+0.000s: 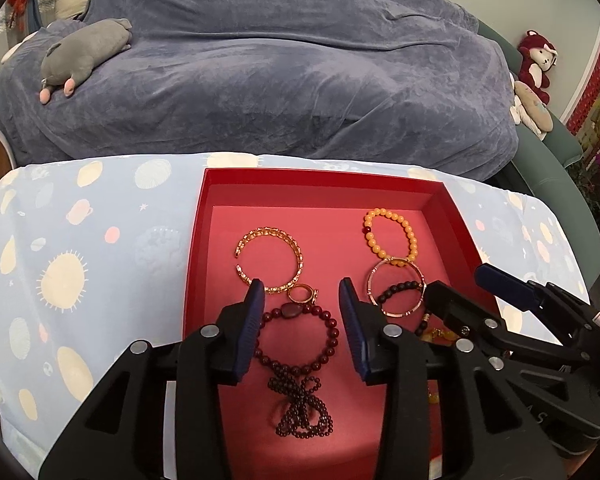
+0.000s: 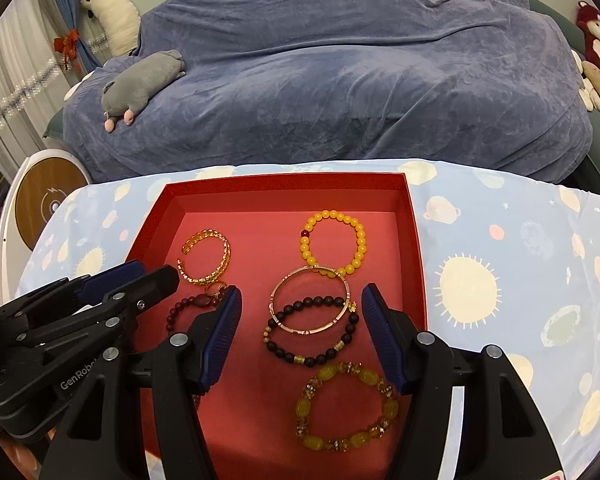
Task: Organize jewelry
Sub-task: 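Withdraw both tools from the box toward the gold hoop earrings, then grasp one gold hoop earring with the right tool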
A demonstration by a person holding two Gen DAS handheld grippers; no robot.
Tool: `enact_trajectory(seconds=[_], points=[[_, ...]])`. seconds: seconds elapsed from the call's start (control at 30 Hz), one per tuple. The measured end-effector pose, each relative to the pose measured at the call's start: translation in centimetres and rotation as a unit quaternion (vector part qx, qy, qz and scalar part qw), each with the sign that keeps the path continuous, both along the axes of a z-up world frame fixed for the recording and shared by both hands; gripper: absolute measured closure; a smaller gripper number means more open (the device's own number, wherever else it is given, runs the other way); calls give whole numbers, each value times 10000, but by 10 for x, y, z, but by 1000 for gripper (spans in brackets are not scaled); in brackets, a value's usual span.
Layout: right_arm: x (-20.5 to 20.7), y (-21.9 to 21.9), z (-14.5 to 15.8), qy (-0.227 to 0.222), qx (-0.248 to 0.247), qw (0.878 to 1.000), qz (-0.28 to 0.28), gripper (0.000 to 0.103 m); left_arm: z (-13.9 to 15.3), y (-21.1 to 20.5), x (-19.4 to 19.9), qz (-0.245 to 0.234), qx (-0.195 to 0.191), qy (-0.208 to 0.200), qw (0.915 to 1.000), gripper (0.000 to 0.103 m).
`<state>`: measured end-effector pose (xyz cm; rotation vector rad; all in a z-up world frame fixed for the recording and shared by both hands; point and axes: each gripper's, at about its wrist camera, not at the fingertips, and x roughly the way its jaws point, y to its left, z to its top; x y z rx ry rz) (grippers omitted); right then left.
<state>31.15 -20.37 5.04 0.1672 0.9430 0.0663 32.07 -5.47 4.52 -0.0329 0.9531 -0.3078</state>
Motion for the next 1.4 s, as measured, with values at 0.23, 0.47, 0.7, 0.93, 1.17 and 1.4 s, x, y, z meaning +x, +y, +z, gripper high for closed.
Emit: enact_trajectory(seconds=[0.23, 0.47, 0.7, 0.93, 1.17, 1.4], points=[[-43, 3, 17, -97, 25, 9999, -32, 41, 17, 5, -36, -92, 40, -131, 9999, 58], [-96, 11, 20, -77, -87, 9999, 4, 41, 19, 9, -84, -205, 38, -64, 9998, 58], [-141, 13, 12, 97, -37, 9999, -73, 41, 11, 13, -128, -138, -15, 120, 9998, 58], [-172, 22, -4, 294, -124, 9995, -47, 41, -5, 24, -166, 26, -2, 315, 9995, 58], [-183, 32, -25, 479, -151, 9987, 63, 41, -17, 37, -185, 210, 50, 447, 9988, 58], [-175, 45, -42, 596, -192, 9978, 228, 46, -25, 54, -187, 389, 51, 551, 9977, 58]])
